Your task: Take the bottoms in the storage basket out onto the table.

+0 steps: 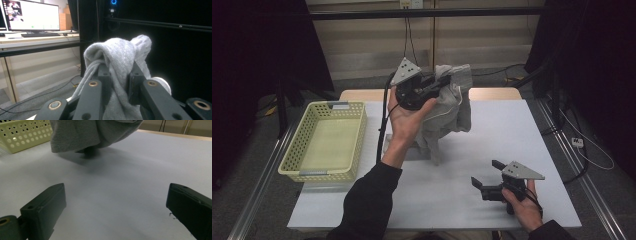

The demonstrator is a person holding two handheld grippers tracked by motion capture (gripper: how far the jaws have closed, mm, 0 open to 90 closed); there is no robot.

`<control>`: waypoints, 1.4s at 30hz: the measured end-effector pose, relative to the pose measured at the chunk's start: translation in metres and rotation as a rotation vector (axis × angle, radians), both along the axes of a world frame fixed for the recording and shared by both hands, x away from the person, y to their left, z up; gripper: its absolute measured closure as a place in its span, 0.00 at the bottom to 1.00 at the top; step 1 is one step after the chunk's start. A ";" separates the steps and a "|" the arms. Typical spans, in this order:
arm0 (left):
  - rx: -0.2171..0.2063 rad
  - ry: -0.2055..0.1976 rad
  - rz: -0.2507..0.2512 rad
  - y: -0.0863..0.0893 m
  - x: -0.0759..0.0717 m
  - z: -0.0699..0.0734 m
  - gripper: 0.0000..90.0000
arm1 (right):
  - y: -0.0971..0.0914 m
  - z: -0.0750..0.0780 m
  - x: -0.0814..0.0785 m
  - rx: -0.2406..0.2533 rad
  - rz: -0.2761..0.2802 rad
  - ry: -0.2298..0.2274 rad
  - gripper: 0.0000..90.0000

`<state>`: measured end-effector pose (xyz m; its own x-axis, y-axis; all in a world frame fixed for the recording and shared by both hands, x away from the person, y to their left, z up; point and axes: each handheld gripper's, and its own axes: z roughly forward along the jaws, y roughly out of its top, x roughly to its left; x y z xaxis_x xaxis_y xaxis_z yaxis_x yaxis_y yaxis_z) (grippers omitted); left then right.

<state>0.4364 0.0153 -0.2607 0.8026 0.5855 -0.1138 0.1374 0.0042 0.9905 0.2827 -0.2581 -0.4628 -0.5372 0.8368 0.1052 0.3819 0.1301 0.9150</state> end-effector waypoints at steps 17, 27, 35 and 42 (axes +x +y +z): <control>0.034 0.017 -0.018 -0.018 0.003 -0.011 0.86 | 0.000 0.000 0.000 0.000 0.004 0.000 0.03; 0.078 0.030 -0.012 -0.014 0.008 -0.027 0.86 | 0.000 0.000 -0.001 0.002 -0.001 0.001 0.03; 0.096 0.060 -0.010 -0.009 0.011 -0.037 0.86 | -0.001 0.001 -0.001 -0.005 0.002 -0.005 0.03; 0.134 0.077 0.001 -0.006 0.012 -0.046 0.85 | -0.001 0.001 -0.001 -0.003 0.005 -0.014 0.03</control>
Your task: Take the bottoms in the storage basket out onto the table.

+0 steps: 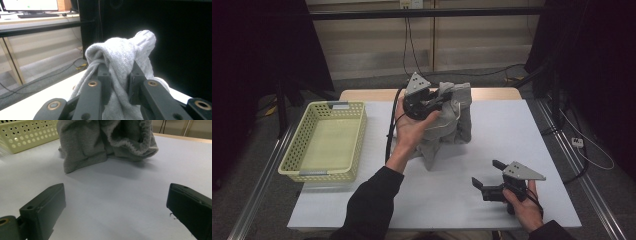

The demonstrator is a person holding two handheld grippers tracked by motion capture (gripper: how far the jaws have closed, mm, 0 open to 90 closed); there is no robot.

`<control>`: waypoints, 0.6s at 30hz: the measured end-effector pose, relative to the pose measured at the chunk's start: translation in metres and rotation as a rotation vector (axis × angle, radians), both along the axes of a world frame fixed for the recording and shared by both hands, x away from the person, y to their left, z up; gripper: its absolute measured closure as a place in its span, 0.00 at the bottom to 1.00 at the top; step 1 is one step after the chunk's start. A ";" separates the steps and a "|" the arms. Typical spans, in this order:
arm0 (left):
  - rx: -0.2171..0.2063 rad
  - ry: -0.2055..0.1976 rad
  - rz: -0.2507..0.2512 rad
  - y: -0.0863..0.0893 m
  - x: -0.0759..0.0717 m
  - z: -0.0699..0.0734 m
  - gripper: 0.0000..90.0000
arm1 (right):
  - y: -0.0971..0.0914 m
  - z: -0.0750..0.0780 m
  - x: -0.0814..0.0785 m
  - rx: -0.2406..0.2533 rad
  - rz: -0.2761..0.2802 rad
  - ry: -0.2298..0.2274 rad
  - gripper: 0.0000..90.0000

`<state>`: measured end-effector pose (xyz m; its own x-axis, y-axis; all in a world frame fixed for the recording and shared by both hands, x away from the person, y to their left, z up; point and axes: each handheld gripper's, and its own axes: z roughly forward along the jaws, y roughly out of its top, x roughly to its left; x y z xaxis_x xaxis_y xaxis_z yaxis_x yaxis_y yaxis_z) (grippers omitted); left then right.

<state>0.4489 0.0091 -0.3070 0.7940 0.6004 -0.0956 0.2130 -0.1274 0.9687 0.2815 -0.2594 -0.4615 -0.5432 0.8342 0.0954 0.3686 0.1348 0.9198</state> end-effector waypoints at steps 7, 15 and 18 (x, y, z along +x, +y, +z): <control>0.023 0.019 0.005 0.002 0.002 -0.010 0.85 | -0.001 0.000 0.000 0.002 -0.002 0.001 0.02; 0.072 0.040 0.019 0.004 0.008 -0.022 0.85 | 0.000 0.000 0.000 0.001 -0.001 0.003 0.02; 0.082 0.063 0.021 0.007 0.011 -0.027 0.85 | 0.000 0.000 0.000 0.000 0.000 0.004 0.02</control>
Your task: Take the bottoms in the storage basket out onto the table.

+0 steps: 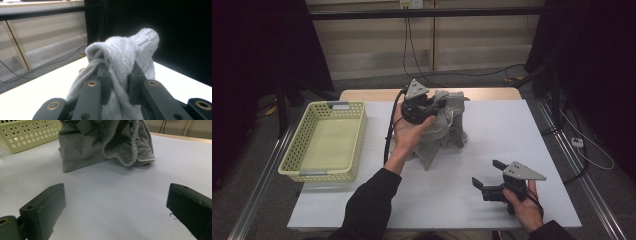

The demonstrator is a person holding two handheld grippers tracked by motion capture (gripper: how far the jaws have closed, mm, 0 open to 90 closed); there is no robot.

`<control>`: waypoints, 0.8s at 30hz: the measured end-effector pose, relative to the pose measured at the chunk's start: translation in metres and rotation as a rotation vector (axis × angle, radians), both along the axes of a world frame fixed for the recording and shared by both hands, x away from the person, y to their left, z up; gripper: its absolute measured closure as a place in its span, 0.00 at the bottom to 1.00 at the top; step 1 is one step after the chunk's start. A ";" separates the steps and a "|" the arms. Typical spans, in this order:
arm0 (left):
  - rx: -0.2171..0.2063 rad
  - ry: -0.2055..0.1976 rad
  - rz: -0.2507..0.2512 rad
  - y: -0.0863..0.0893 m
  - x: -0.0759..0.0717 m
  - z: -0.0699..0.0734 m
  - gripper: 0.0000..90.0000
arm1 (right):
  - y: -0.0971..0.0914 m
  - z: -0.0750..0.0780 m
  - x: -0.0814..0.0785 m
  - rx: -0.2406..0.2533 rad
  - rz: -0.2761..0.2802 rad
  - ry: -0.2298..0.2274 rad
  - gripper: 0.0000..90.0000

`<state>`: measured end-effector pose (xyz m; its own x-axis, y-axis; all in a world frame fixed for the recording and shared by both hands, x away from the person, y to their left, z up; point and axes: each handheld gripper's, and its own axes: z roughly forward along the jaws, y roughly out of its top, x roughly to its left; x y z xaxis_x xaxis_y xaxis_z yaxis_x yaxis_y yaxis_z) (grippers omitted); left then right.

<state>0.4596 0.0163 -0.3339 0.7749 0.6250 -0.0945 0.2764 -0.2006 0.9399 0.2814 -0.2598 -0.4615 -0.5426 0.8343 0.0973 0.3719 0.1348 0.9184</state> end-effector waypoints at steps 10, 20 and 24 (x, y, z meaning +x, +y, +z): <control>0.031 0.054 -0.006 0.004 0.004 -0.016 0.85 | 0.001 0.000 0.000 0.002 0.000 0.005 0.02; 0.090 0.072 0.013 0.009 0.010 -0.031 0.84 | 0.001 0.000 0.000 0.000 0.000 0.005 0.02; 0.107 0.079 0.011 0.010 0.012 -0.036 0.84 | 0.001 0.000 0.000 0.000 0.000 0.006 0.02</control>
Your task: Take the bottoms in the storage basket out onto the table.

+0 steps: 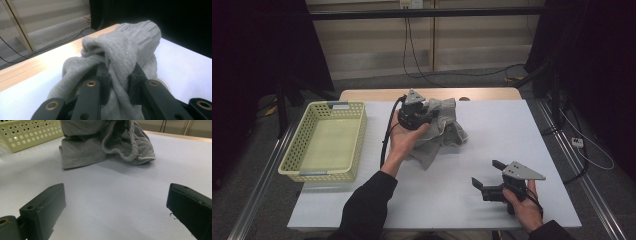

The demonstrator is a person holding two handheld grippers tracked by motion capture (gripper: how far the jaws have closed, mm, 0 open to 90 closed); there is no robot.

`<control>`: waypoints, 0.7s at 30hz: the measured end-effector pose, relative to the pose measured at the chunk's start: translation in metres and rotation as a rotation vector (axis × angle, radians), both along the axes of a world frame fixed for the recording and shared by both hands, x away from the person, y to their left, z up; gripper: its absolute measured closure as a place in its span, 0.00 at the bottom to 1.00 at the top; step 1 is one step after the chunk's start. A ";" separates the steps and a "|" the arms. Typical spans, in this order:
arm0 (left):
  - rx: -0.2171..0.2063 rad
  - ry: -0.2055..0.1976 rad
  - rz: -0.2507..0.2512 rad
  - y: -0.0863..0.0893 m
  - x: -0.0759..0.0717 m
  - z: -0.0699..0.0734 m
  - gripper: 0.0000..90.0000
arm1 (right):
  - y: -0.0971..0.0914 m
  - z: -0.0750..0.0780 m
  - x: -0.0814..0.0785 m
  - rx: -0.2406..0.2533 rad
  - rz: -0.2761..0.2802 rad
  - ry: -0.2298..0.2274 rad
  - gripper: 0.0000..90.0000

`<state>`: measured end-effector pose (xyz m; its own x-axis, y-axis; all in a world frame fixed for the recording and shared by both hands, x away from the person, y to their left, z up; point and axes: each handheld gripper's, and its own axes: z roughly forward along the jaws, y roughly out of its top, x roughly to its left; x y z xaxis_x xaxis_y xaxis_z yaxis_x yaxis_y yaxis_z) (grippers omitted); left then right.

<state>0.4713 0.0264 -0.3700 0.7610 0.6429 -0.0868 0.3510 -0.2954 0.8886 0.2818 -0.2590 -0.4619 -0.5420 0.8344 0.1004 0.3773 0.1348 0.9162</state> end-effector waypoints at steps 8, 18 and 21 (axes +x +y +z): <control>0.027 0.019 0.006 0.000 0.005 -0.008 0.84 | 0.000 0.000 0.000 -0.003 0.002 -0.001 0.02; 0.051 0.005 0.038 -0.004 0.014 -0.019 0.83 | 0.000 0.000 0.000 -0.005 0.004 0.000 0.02; 0.053 0.024 0.044 -0.003 0.017 -0.024 0.83 | 0.000 0.000 0.000 -0.004 0.003 0.001 0.03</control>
<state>0.4887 0.0233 -0.3941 0.7300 0.6799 -0.0692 0.3854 -0.3259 0.8633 0.2818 -0.2594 -0.4621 -0.5441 0.8334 0.0973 0.3775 0.1396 0.9154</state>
